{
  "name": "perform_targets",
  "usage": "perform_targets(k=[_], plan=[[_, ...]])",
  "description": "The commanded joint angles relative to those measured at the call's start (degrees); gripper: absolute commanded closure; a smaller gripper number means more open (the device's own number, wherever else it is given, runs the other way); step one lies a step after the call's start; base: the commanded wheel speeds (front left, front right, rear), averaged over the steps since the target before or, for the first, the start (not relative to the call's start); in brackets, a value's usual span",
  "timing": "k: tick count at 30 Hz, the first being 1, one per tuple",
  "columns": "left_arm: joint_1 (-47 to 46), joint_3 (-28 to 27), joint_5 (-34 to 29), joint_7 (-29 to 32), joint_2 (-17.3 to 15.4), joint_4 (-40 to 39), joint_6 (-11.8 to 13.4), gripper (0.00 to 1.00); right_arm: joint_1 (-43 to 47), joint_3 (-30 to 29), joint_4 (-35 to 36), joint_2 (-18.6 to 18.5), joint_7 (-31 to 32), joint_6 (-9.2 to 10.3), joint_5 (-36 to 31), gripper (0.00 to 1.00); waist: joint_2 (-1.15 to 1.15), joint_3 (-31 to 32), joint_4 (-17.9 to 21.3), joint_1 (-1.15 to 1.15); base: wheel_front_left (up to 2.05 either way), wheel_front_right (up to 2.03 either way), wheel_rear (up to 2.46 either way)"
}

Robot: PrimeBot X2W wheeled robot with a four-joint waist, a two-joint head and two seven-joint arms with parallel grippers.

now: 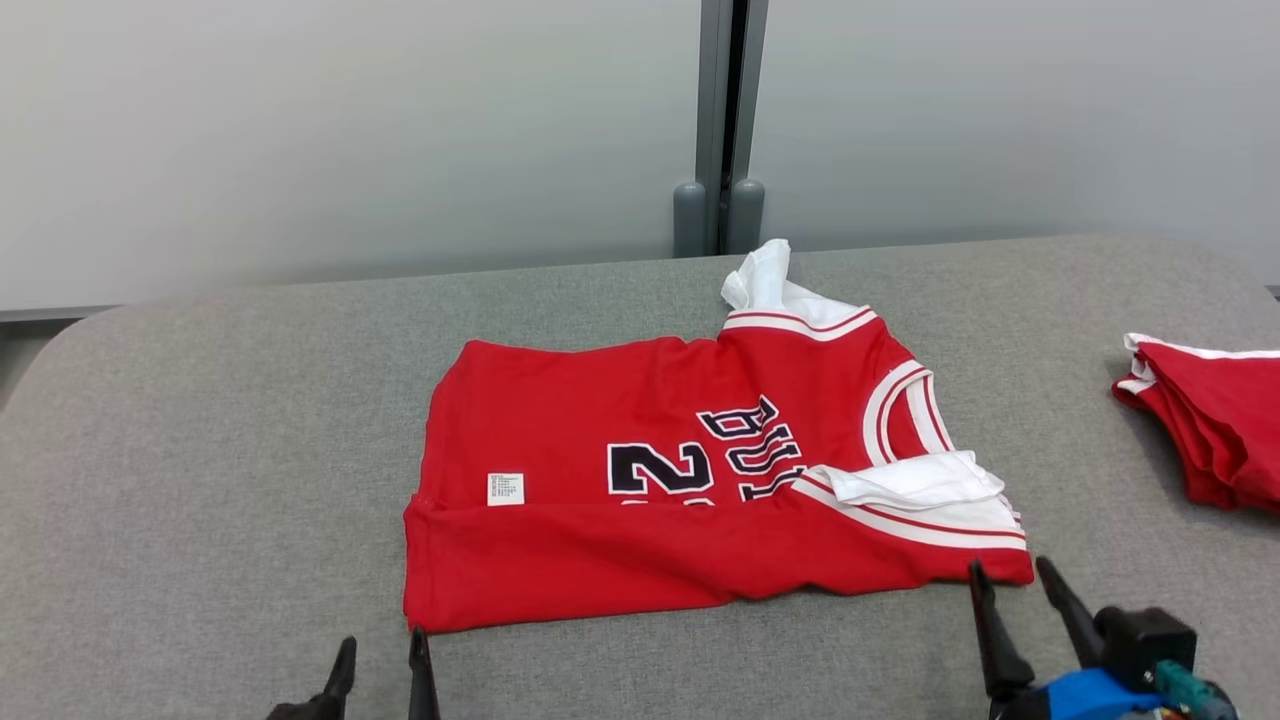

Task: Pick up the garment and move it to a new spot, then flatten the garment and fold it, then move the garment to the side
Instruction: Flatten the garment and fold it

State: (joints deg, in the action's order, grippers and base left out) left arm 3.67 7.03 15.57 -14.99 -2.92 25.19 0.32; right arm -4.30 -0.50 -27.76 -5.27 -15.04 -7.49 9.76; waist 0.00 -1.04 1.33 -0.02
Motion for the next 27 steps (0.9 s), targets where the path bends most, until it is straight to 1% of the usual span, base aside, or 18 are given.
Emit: perform_targets(k=[1,8,15,22,25,27], plan=[[0.6,0.4,-0.3,-0.3,0.0,-0.3,0.4,0.0,1.2,0.4,-0.3,0.5,-0.2,0.0,-0.5,0.0,0.0,0.4,0.2,0.02,0.0,0.0,0.0],[2.4,0.8,0.2,-0.3,0.0,0.1,0.4,0.0,2.6,1.2,-1.1,0.7,-0.2,0.0,-1.9,0.0,0.0,1.1,0.4,0.02,0.0,0.0,0.0],[0.3,1.0,1.4,-0.3,0.0,0.1,0.5,0.0,1.1,1.2,-1.0,0.6,-0.2,0.0,-2.0,0.0,0.0,0.2,0.3,0.02,0.0,0.0,0.0],[-3.4,1.2,1.8,-0.3,0.0,1.3,0.3,0.0,-1.5,1.4,-0.3,0.1,-0.2,0.0,-1.5,0.0,0.0,-3.6,0.6,0.02,0.0,0.0,0.0],[-5.7,0.9,3.0,-0.3,0.0,3.4,0.5,0.0,-3.0,1.4,0.0,-0.1,-0.2,0.0,-1.2,0.0,0.0,-5.6,0.9,0.02,0.0,0.0,0.0],[-6.9,1.2,3.8,-0.3,0.0,6.3,0.6,0.0,-3.7,1.0,-0.1,-0.2,-0.2,0.0,-1.2,0.0,0.0,-6.7,1.1,0.02,0.0,0.0,0.0]])
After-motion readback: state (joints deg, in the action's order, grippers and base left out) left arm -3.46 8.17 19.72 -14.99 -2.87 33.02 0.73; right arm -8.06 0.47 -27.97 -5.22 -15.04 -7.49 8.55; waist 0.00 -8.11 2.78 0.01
